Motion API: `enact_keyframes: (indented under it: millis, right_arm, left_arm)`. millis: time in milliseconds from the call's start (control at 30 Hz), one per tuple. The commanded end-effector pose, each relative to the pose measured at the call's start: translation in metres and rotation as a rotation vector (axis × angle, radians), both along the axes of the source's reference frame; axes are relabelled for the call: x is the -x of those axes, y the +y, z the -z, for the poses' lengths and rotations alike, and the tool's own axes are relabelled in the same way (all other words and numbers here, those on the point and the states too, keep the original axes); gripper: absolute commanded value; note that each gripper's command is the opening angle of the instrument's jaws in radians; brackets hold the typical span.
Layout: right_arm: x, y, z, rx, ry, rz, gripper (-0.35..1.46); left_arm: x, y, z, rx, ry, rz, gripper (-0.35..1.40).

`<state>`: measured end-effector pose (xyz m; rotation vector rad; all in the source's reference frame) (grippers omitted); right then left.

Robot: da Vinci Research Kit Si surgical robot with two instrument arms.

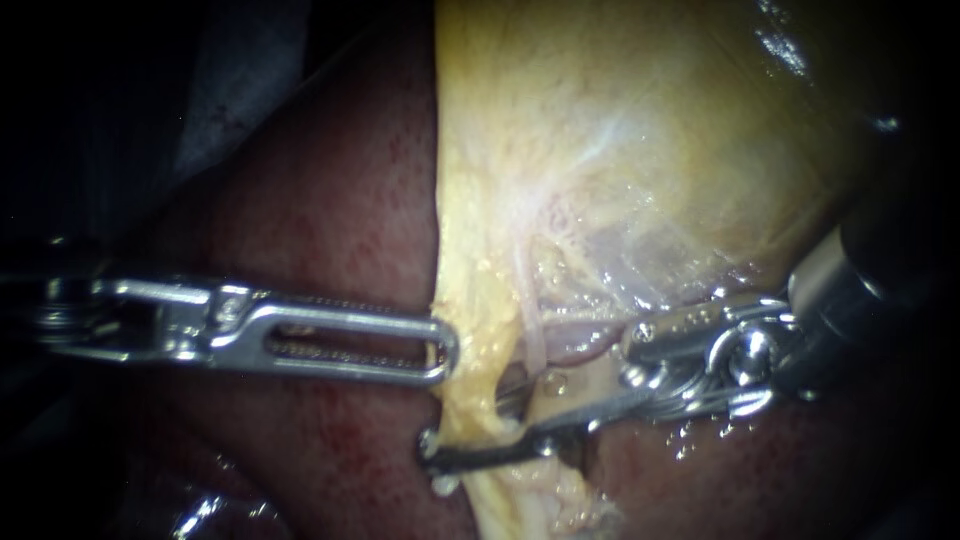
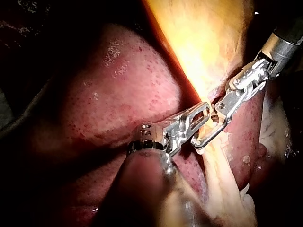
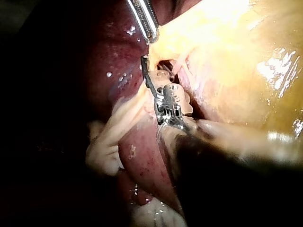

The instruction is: Clipping second clip left tube

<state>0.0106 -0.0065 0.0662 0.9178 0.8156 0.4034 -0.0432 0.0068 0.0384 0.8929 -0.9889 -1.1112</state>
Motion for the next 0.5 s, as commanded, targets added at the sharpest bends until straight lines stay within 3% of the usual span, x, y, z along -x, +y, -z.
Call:
enact_keyframes:
  millis: [33,500]
  right_arm:
    - [0.0,0.0,0.0,-0.001,0.0,0.0,-0.35]
    - [-0.0001,0.0,0.0,-0.001,0.001,0.001,-0.35]
  left_arm:
    - [0.0,0.0,0.0,0.0,0.001,0.0,-0.35]
    - [0.0,-0.0001,-0.0001,0.0,-0.001,-0.003,-0.35]
